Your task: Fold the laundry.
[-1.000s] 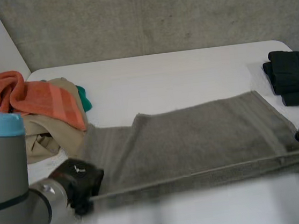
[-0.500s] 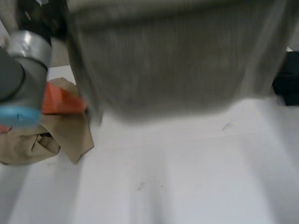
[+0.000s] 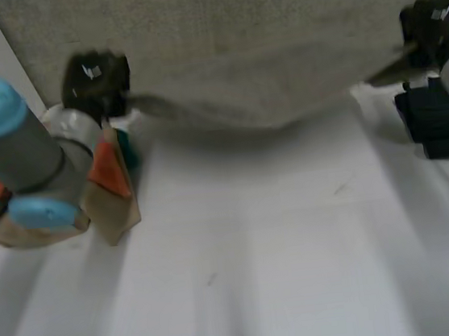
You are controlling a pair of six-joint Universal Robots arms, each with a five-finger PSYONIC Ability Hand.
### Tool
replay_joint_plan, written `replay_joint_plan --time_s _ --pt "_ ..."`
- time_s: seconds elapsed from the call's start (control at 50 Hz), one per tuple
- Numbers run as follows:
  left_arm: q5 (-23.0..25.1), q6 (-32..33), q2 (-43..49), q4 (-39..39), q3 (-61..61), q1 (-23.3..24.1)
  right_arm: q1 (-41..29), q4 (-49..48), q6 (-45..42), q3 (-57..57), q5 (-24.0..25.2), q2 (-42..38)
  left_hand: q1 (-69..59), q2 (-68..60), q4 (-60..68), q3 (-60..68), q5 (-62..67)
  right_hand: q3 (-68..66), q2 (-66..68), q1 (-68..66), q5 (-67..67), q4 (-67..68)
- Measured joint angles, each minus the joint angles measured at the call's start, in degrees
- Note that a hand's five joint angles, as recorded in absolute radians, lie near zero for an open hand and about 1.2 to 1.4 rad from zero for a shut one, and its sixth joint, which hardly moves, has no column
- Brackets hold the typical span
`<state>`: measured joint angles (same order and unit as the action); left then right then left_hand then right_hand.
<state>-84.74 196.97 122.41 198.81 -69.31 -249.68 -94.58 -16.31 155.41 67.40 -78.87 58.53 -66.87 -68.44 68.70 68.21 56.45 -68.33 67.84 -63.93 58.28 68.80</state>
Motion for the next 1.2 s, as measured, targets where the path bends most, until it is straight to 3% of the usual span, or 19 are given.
replay_joint_plan --time_s 0.16,0.3,0.38,0.46,0.48,0.6,0.72,0.84,0.94,1.06,1.2 --pt "-0.3 3.4 4.3 6.1 -12.1 -0.3 2.0 2.7 -4.1 7.8 1.5 -4.4 20.9 21.8 -22.0 -21.1 -19.8 0.0 0.0 0.0 0.0 0.0" --pt "-1.1 6.7 5.6 7.7 -15.8 -0.7 3.9 3.2 -5.3 9.8 1.5 -5.2 29.5 31.0 -31.7 -30.8 -30.0 0.0 0.0 0.0 0.0 0.0" --pt "-1.3 7.9 5.3 7.4 -16.7 -0.9 4.6 4.0 -5.4 10.0 1.5 -4.7 26.6 28.7 -29.2 -28.4 -27.3 0.0 0.0 0.0 -0.1 0.0" --pt "-1.1 8.1 4.4 7.1 -17.5 -1.1 5.0 5.2 -5.4 10.2 1.7 -4.1 13.7 16.3 -17.6 -16.1 -16.0 0.0 0.0 0.0 0.0 0.0" --pt "-1.0 8.0 3.9 7.0 -17.9 -1.1 5.2 5.7 -5.4 10.3 1.9 -3.7 2.2 6.3 -6.6 -6.6 -5.2 0.0 0.0 0.0 0.0 0.0" --pt "-0.4 7.2 0.5 5.9 -20.9 -0.9 6.2 10.1 -6.5 11.1 3.1 -1.6 -0.6 -0.1 0.0 0.0 -0.2 0.0 0.0 0.0 0.0 0.0" --pt "-0.1 8.9 -6.8 0.1 -27.0 -0.4 8.6 20.0 -14.6 13.2 4.4 2.1 -0.6 -0.1 0.0 0.0 -0.2 0.0 0.0 0.0 0.0 0.0" --pt "0.2 15.7 -17.4 -16.7 -35.5 0.3 14.4 40.0 -36.0 19.2 3.0 8.5 -0.6 -0.1 0.0 0.0 -0.2 0.0 0.0 0.0 0.0 0.0" --pt "0.4 20.0 -21.0 -31.5 -37.3 0.5 17.7 47.2 -47.4 22.7 2.5 11.6 -0.6 -0.2 0.0 0.0 -0.2 0.0 0.0 0.0 0.0 0.0" --pt "0.2 20.0 -20.0 -38.9 -33.2 1.2 17.5 45.2 -48.4 22.5 2.9 10.7 -0.6 -0.2 0.2 0.1 -0.2 0.0 0.0 0.0 0.0 0.0" --pt "-1.0 14.1 -13.1 -32.3 -21.6 2.5 13.2 35.6 -36.7 15.6 2.2 5.1 -0.6 -0.2 0.2 0.1 -0.2 0.0 0.0 0.0 0.1 0.0"
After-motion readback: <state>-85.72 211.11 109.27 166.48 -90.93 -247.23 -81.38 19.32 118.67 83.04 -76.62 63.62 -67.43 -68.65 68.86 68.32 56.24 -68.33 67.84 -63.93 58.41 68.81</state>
